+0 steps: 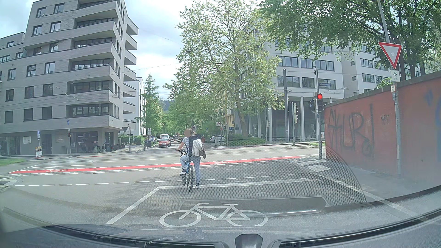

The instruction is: Follow the waypoints while adhering to traffic rules and regulations

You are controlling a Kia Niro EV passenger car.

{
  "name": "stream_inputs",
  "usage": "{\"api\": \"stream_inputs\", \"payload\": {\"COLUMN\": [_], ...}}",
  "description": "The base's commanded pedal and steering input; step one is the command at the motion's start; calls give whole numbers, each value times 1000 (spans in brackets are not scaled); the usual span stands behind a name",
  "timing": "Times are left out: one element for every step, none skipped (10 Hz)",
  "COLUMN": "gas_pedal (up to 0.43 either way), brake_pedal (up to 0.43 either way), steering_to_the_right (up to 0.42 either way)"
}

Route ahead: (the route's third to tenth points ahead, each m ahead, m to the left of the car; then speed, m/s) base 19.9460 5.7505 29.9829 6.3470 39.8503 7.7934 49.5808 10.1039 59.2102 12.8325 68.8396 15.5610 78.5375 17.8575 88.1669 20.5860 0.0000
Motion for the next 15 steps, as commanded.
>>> {"api": "stream_inputs", "payload": {"gas_pedal": [0, 0, 0, 0, 0, 0, 0, 0, 0, 0, 0, 0, 0, 0, 0], "brake_pedal": [226, 226, 226, 226, 226, 226, 226, 226, 226, 226, 226, 226, 226, 226, 226], "steering_to_the_right": [-8, -8, -8, -8, -8, -8, -8, -8, -8, -8, -8, -8, -8, -8, -8]}}
